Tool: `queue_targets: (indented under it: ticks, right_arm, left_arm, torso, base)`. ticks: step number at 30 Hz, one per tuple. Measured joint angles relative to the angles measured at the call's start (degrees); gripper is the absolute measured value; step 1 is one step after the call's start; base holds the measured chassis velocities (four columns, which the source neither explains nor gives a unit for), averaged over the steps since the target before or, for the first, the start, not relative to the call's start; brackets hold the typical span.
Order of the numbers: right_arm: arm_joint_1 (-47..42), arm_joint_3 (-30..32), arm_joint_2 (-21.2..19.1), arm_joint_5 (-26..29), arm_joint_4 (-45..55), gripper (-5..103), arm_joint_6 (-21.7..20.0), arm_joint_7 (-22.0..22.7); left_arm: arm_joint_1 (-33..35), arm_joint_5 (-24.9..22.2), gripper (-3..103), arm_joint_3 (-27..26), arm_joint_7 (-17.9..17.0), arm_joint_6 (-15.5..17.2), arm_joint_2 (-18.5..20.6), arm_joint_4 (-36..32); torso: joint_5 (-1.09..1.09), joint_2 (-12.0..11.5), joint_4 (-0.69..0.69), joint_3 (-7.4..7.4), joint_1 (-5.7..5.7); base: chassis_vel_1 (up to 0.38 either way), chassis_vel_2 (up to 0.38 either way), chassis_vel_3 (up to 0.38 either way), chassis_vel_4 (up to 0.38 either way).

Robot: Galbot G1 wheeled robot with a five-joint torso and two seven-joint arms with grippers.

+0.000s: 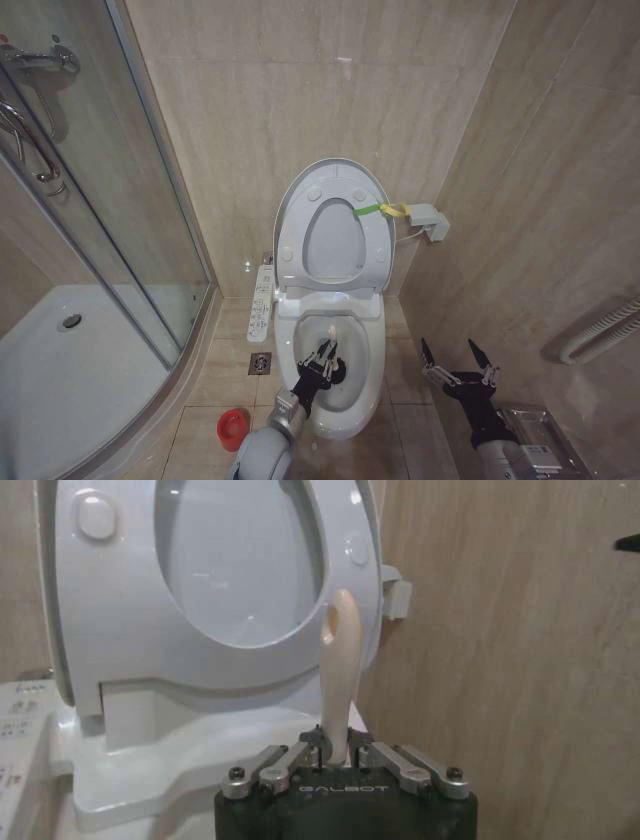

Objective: Open the toilet lid, clean the toilet bowl with a toilet brush, close the toilet lid, and flush.

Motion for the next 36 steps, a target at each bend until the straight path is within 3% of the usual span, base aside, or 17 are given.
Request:
queue_targets:
  ticks: [5, 21, 36]
  right_arm:
    - [0.0, 0.0, 0.0, 0.0, 0.0, 100, 0.0, 0.0]
    - [0.0, 0.0, 0.0, 0.0, 0.0, 100, 0.0, 0.0]
    - [0.0, 0.0, 0.0, 0.0, 0.0, 100, 0.0, 0.0]
  left_arm:
    - [1.08, 0.58, 18, 0.56, 0.1, 0.25, -0.17, -0.27]
    - [-2.42, -0.8, 18, 1.84, 0.5, 0.37, -0.78, 7.41]
    - [3.37, 2.37, 18, 1.65, 0.2, 1.75, -0.83, -1.36]
  torso:
    - [0.0, 0.0, 0.0, 0.0, 0.0]
    - [0.0, 0.0, -0.01, 0.0, 0.0]
    - [0.0, 0.0, 0.0, 0.0, 0.0]
  base:
    - [0.0, 0.0, 0.0, 0.0]
    - [0.0, 0.0, 0.0, 0.0]
    - [0.0, 0.0, 0.0, 0.0]
